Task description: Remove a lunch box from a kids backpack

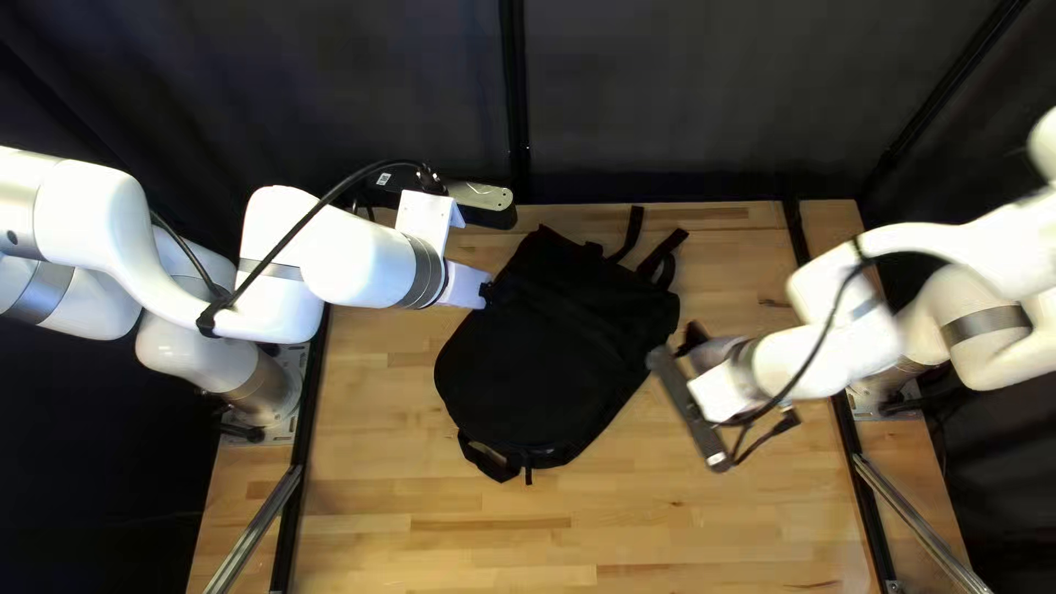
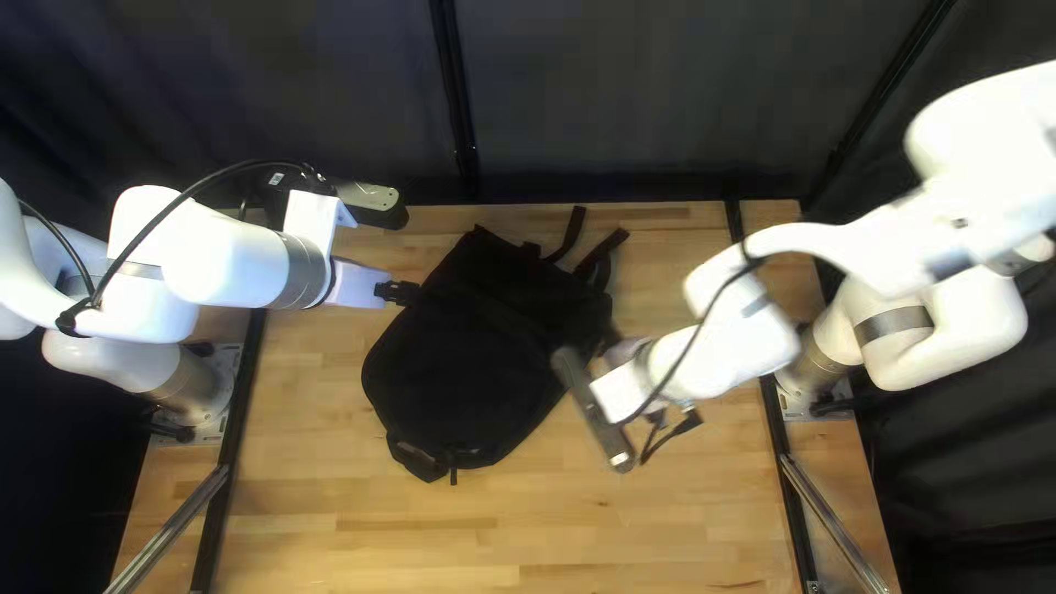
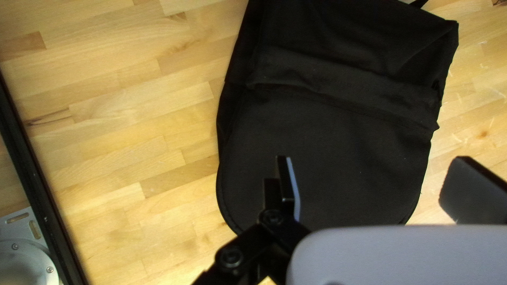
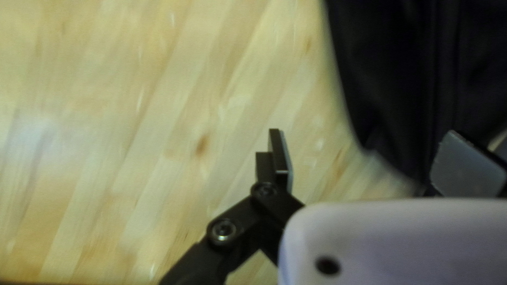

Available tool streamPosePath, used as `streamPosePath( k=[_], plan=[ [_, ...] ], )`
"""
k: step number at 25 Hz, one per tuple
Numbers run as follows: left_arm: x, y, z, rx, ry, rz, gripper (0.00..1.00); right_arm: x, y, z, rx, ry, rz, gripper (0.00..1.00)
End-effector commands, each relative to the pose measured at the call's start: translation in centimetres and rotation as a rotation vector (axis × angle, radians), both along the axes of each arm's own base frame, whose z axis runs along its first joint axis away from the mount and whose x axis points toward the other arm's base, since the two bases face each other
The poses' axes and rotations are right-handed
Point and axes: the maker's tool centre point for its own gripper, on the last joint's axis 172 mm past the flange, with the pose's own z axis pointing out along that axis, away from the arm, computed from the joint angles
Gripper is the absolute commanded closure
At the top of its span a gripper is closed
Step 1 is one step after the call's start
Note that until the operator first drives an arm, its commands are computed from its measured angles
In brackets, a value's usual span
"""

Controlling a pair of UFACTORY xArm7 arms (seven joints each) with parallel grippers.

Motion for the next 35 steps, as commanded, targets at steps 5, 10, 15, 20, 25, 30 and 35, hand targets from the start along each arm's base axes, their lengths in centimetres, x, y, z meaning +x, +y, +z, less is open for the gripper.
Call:
streamPosePath(
  k=[5,10,15,20,25,30,35],
  plan=[
    [0.0,0.0,0.0,0.0,0.0,0.0,0.0,4.4,3.1,0.1,-0.102,-0.071,0.142,0.0],
    [0.0,0.0,0.0,0.0,0.0,0.0,0.0,6.9,3.7,-2.0,-0.131,-0.084,0.195,0.0],
    [0.0,0.0,0.0,0.0,0.0,0.0,0.0,8.9,3.6,-3.6,-0.137,-0.089,0.229,0.0],
    [0.0,0.0,0.0,0.0,0.0,0.0,0.0,9.8,2.9,-3.5,-0.144,-0.09,0.239,0.0],
    [0.0,0.0,0.0,0.0,0.0,0.0,0.0,9.8,1.4,-4.0,-0.143,-0.084,0.232,0.07],
    [0.0,0.0,0.0,0.0,0.0,0.0,0.0,9.9,1.0,-3.3,-0.156,-0.089,0.239,1.0],
    [0.0,0.0,0.0,0.0,0.0,0.0,0.0,10.4,0.6,-2.1,-0.182,-0.086,0.259,1.0]
  ],
)
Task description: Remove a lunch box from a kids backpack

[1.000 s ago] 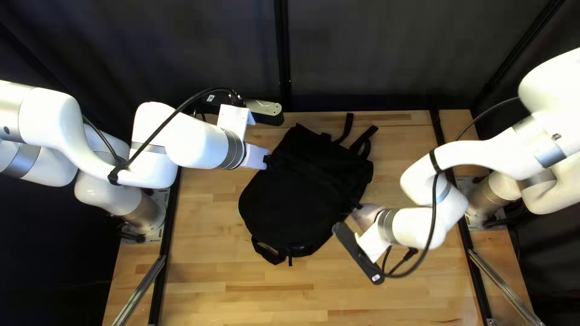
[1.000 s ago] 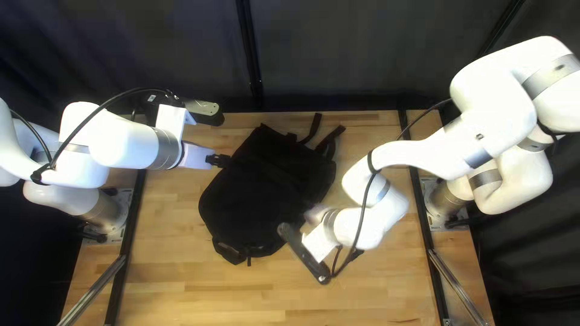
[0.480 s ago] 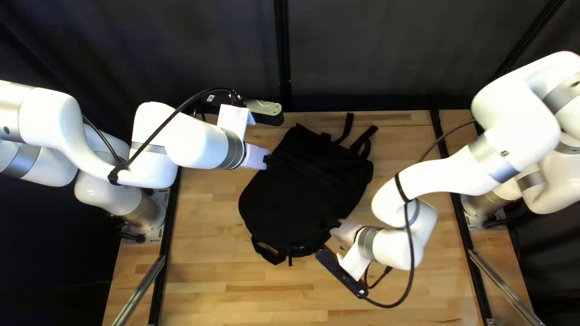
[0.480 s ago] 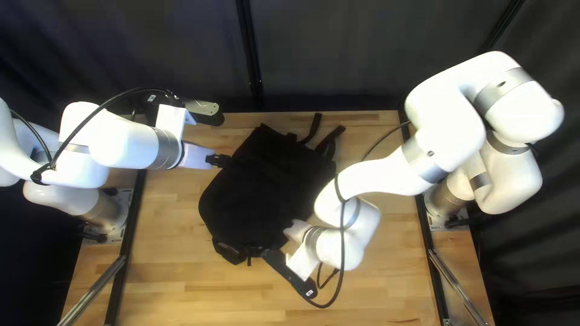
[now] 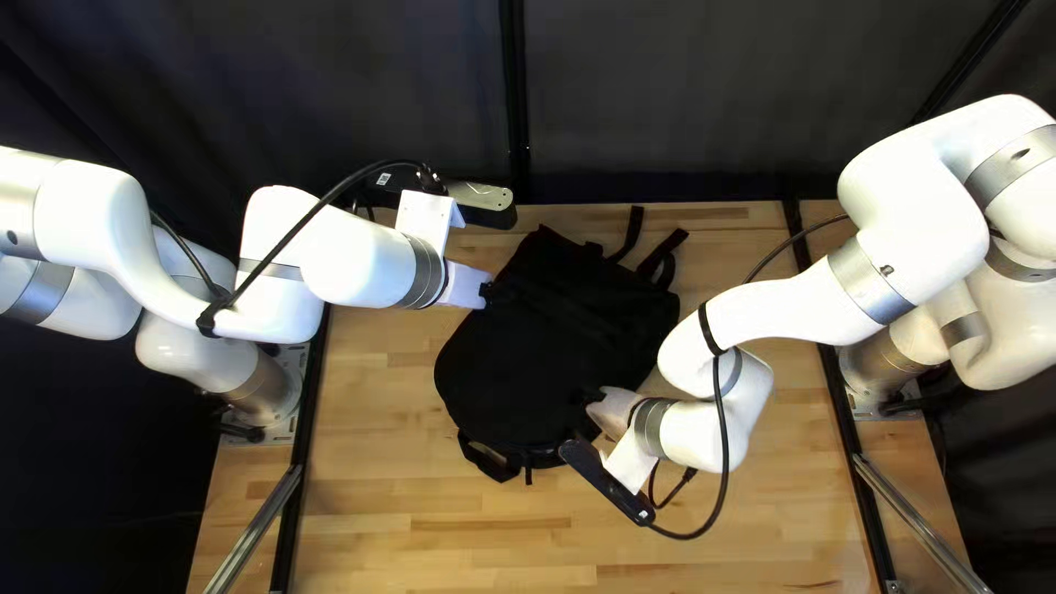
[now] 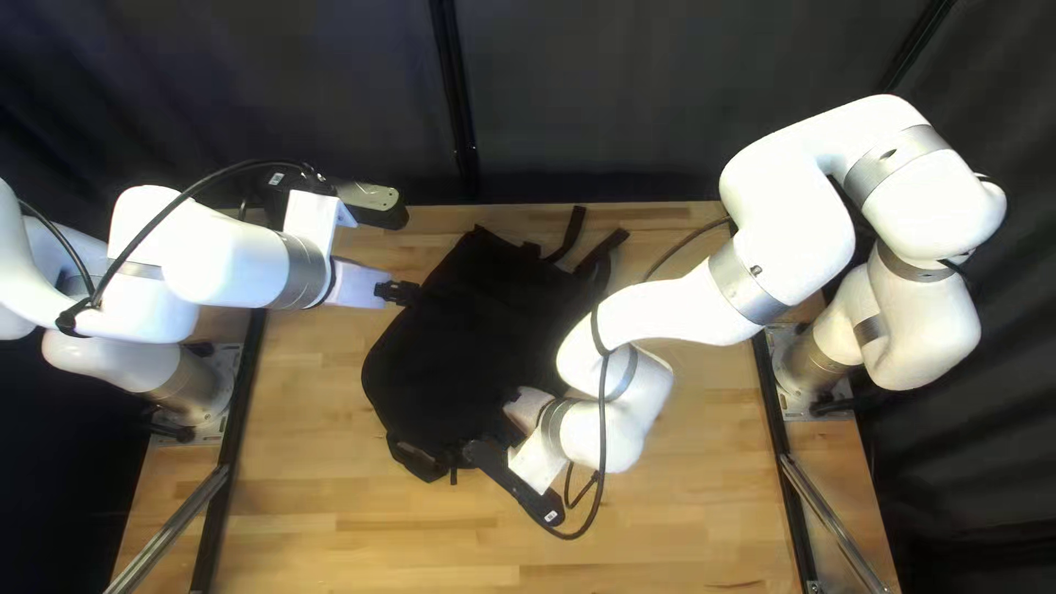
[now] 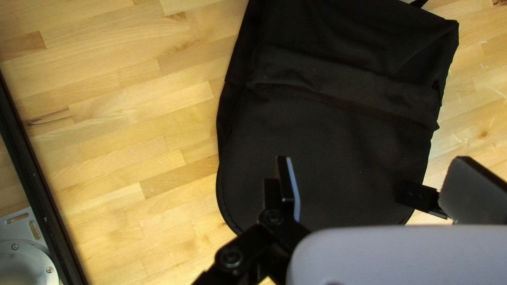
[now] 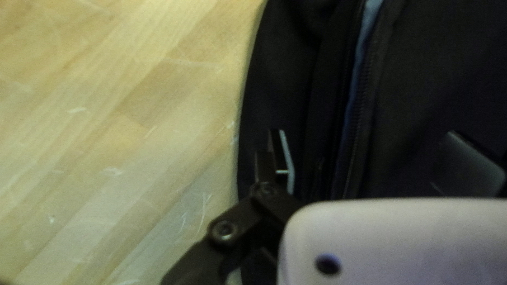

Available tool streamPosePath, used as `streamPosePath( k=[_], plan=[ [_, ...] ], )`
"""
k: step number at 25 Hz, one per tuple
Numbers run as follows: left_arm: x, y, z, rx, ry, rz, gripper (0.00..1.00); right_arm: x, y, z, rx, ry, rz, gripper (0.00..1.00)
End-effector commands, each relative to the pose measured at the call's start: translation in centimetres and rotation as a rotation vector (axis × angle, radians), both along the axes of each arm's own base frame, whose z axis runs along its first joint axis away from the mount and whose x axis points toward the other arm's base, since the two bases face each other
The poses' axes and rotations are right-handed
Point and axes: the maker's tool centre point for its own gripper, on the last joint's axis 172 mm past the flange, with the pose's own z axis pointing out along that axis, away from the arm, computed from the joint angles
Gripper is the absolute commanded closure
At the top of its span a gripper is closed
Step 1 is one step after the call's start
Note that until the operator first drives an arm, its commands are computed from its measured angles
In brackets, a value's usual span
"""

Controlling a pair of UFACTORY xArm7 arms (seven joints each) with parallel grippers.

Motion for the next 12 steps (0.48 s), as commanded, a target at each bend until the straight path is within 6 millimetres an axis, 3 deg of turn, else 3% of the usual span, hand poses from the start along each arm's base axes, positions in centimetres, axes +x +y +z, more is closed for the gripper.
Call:
streamPosePath(
  k=[1,12],
  plan=[
    [0.0,0.0,0.0,0.0,0.0,0.0,0.0,0.48,-0.36,0.82,-0.017,0.0,0.01,1.0],
    [0.0,0.0,0.0,0.0,0.0,0.0,0.0,0.24,-0.7,0.56,-0.026,0.01,-0.006,1.0]
  ],
)
